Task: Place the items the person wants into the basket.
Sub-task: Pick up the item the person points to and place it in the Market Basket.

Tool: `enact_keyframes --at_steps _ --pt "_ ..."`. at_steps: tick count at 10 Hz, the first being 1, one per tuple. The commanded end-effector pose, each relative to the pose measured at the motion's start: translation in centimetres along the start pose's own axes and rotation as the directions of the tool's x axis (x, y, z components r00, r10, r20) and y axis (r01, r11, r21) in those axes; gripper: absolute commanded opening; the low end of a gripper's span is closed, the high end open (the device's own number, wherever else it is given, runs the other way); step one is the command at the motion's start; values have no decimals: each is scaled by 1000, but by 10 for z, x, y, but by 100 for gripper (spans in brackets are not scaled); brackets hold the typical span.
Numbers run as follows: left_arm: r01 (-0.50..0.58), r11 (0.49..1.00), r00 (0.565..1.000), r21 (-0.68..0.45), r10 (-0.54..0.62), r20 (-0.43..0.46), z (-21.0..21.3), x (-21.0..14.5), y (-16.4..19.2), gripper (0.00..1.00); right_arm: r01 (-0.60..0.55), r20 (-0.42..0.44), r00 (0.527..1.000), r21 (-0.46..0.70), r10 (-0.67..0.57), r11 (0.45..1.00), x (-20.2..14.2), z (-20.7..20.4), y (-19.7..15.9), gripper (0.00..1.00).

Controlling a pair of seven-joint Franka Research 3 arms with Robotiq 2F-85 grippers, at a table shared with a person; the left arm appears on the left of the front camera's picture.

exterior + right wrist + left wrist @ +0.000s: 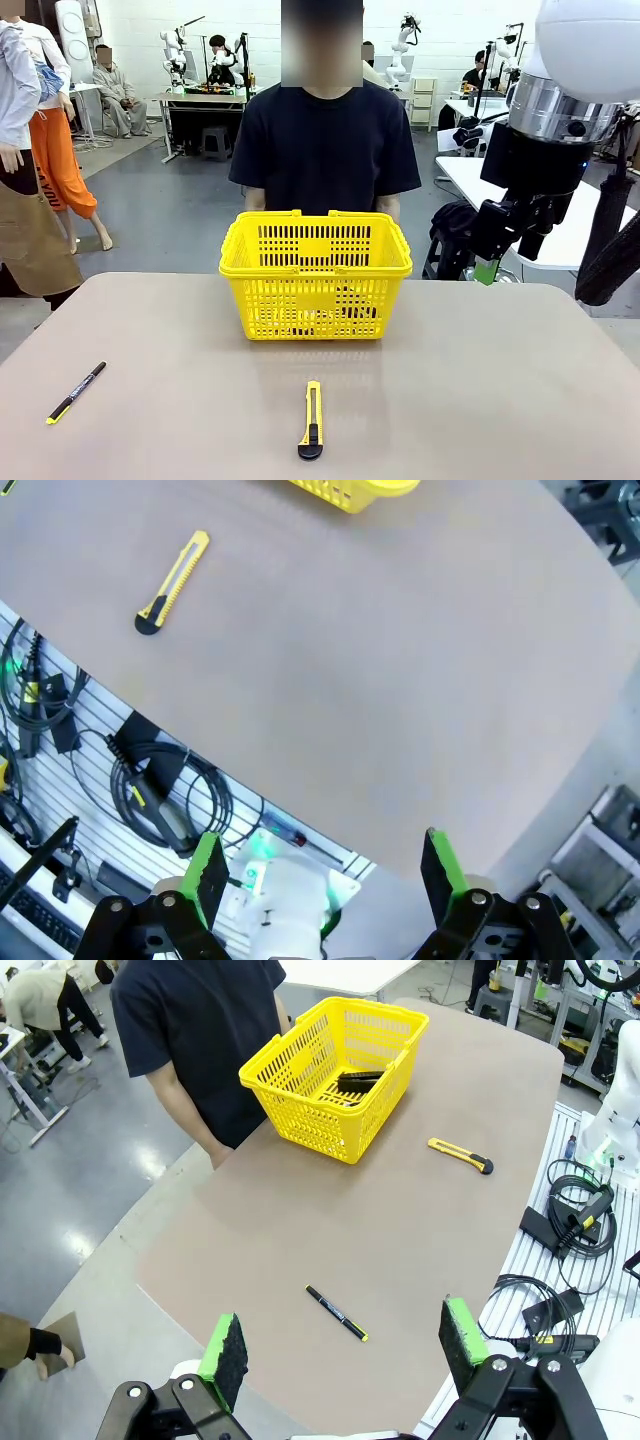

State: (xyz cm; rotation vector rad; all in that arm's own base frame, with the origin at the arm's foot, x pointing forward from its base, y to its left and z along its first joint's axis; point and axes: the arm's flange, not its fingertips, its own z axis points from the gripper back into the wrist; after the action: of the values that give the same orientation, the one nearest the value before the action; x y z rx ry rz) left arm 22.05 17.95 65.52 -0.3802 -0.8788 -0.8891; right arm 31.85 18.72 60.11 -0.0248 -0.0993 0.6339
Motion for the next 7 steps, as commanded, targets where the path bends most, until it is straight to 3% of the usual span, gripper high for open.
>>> enact_keyframes --at_steps 1,3,4,5,7 --pt "9 1000 1000 -6 -9 11 1 0 0 100 -14 -10 1000 -12 13 1000 -3 -3 -3 100" --pt "9 1000 1000 -6 -9 11 1 0 0 100 0 0 1000 0 0 1000 0 0 0 100" --pt "9 1000 1000 -6 -9 11 1 0 0 100 -160 3 987 110 160 981 -42 18 -20 100" --pt "9 1000 1000 -6 -9 11 1 0 0 100 -142 88 988 179 128 974 -79 36 -42 100" --pt "9 1000 1000 -6 -9 11 1 0 0 100 -219 225 961 261 161 940 -137 61 -76 100"
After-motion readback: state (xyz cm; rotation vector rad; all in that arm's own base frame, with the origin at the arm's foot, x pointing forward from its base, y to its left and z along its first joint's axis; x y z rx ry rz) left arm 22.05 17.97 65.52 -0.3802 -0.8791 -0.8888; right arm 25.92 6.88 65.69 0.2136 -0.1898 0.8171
